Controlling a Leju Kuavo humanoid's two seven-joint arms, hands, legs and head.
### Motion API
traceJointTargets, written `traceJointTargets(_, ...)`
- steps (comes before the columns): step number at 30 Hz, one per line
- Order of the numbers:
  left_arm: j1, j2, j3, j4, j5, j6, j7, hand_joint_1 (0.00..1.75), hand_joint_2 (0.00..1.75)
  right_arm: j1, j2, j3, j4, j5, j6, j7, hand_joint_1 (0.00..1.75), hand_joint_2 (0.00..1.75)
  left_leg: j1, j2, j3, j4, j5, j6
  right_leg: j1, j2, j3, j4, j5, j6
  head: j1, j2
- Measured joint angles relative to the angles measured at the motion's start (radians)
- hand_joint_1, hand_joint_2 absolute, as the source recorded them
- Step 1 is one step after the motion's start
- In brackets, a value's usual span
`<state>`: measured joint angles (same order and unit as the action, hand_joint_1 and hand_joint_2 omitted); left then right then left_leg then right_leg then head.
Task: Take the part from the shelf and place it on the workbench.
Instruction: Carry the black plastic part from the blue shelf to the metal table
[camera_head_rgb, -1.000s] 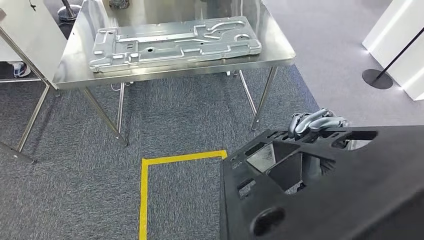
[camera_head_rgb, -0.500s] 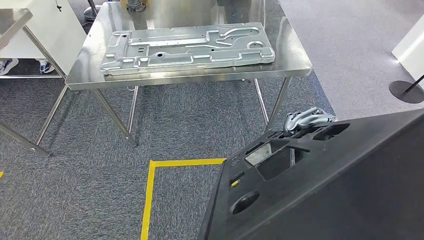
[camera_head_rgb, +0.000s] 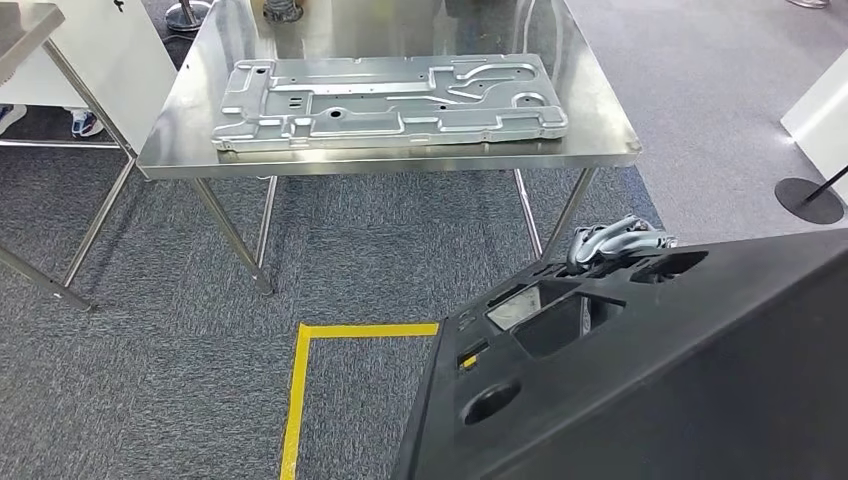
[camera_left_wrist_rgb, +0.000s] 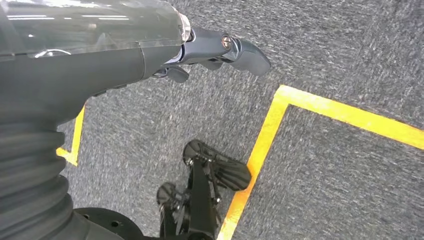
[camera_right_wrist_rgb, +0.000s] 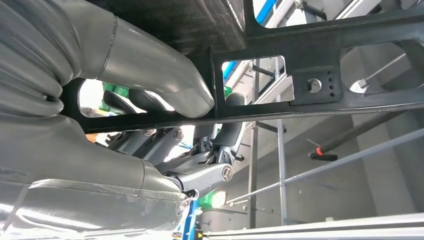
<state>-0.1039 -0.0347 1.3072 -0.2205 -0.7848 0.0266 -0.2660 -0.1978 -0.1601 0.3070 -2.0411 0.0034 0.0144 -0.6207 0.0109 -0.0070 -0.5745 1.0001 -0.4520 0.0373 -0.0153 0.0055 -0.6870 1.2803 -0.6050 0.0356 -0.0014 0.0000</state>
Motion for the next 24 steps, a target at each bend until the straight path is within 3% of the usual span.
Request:
traceJointTargets(1,0.000,0.000,0.000,0.000,-0.001,0.000,-0.001,0.00,1.75,0.000,0.000,0.000,0.001,0.000,0.000,0.000,1.75,1.75,0.000,-0.001,0.005,0.000,-0.004,0.000,0.000,0.000,-0.016,0.009,0.016,0.000,0.000,0.000)
traceJointTargets(2,0.001,0.000,-0.001,0.000,-0.002,-0.001,-0.002,0.00,1.75,-0.001,0.000,-0.001,0.002,-0.001,0.000,0.000,1.75,1.75,0.000,-0.002,0.012,0.001,-0.009,-0.002,0.000,0.000,-0.010,-0.024,0.052,-0.001,0.000,0.000)
traceJointTargets(4,0.001,0.000,-0.002,0.000,-0.004,-0.004,-0.005,0.00,1.75,-0.002,0.000,-0.003,0.003,-0.002,0.001,-0.001,1.75,1.75,-0.001,-0.005,0.026,0.001,-0.021,-0.007,0.001,0.000,0.045,-0.162,0.136,-0.007,0.001,0.000)
traceJointTargets(5,0.001,0.000,-0.003,0.000,-0.005,-0.006,-0.007,0.00,1.75,-0.004,0.000,-0.004,0.003,-0.003,0.001,-0.002,1.75,1.75,-0.002,-0.005,0.030,0.002,-0.028,-0.012,0.003,0.000,0.069,-0.220,0.158,-0.011,0.000,0.000)
traceJointTargets(7,-0.001,0.000,-0.004,0.000,-0.006,-0.008,-0.011,0.00,1.75,-0.005,0.001,-0.006,0.003,-0.007,0.001,-0.003,1.75,1.75,-0.004,-0.006,0.033,0.002,-0.037,-0.023,0.008,0.001,0.089,-0.268,0.162,-0.020,-0.001,0.000)
traceJointTargets(9,-0.001,0.001,-0.004,0.000,-0.006,-0.008,-0.013,0.00,1.75,-0.006,0.002,-0.009,0.003,-0.012,0.002,-0.006,1.75,1.75,-0.004,-0.005,0.039,0.000,-0.044,-0.034,0.008,0.002,0.094,-0.274,0.156,-0.030,-0.001,0.000)
traceJointTargets(11,-0.002,0.002,-0.005,0.000,-0.006,-0.009,-0.015,0.00,1.75,-0.008,0.001,-0.012,0.003,-0.019,0.003,-0.010,1.75,1.75,-0.002,-0.002,0.031,0.034,-0.063,-0.044,0.004,0.000,0.108,-0.283,0.153,-0.042,-0.003,0.000)
traceJointTargets(12,-0.002,0.003,-0.005,0.000,-0.007,-0.009,-0.016,0.00,1.75,-0.008,0.001,-0.012,0.003,-0.022,0.003,-0.013,1.75,1.75,-0.001,-0.001,0.009,0.082,-0.085,-0.049,0.002,-0.001,0.117,-0.286,0.150,-0.048,-0.005,0.000)
traceJointTargets(14,0.000,0.003,-0.005,0.000,-0.008,-0.010,-0.016,0.00,1.75,-0.007,0.001,-0.012,0.005,-0.028,0.004,-0.020,1.75,1.75,0.001,0.000,-0.070,0.221,-0.137,-0.056,0.003,-0.003,0.129,-0.287,0.138,-0.054,-0.007,0.000)
traceJointTargets(15,0.001,0.003,-0.005,0.000,-0.008,-0.009,-0.016,0.00,1.75,-0.005,0.001,-0.012,0.007,-0.029,0.005,-0.024,1.75,1.75,0.001,0.000,-0.109,0.278,-0.148,-0.058,0.004,-0.003,0.135,-0.286,0.132,-0.054,-0.007,0.000)
traceJointTargets(16,0.003,0.003,-0.005,0.000,-0.008,-0.008,-0.015,0.00,1.75,-0.003,0.001,-0.012,0.010,-0.031,0.006,-0.029,1.75,1.75,0.001,0.000,-0.133,0.301,-0.138,-0.059,0.004,-0.002,0.144,-0.286,0.125,-0.054,-0.007,0.000)
traceJointTargets(17,0.005,0.003,-0.005,0.000,-0.007,-0.008,-0.015,0.00,1.75,-0.001,0.001,-0.012,0.012,-0.033,0.008,-0.034,1.75,1.75,0.001,0.001,-0.136,0.282,-0.106,-0.058,0.004,-0.002,0.155,-0.286,0.116,-0.052,-0.007,0.000)
traceJointTargets(19,0.007,0.004,-0.005,0.000,-0.007,-0.008,-0.015,0.00,1.75,-0.001,0.001,-0.012,0.016,-0.036,0.012,-0.041,1.75,1.75,0.000,0.001,-0.096,0.157,-0.012,-0.050,0.004,-0.001,0.180,-0.287,0.097,-0.048,-0.007,0.000)
traceJointTargets(20,0.007,0.005,-0.005,0.000,-0.007,-0.007,-0.016,0.00,1.75,-0.002,0.001,-0.012,0.018,-0.038,0.014,-0.043,1.75,1.75,-0.002,0.001,-0.071,0.094,0.020,-0.046,0.005,0.000,0.190,-0.287,0.088,-0.043,-0.005,0.000)
traceJointTargets(22,0.008,0.006,-0.005,0.000,-0.007,-0.007,-0.016,0.00,1.75,-0.004,0.001,-0.012,0.021,-0.042,0.016,-0.046,1.75,1.75,-0.008,0.001,-0.046,0.031,0.033,-0.036,0.006,0.001,0.197,-0.288,0.079,-0.032,-0.003,0.000)
traceJointTargets(24,0.008,0.008,-0.005,0.000,-0.008,-0.007,-0.016,0.00,1.75,-0.004,0.000,-0.012,0.022,-0.045,0.015,-0.048,1.75,1.75,-0.009,-0.001,-0.037,0.018,0.021,-0.024,0.006,0.002,0.199,-0.286,0.079,-0.019,-0.002,0.000)
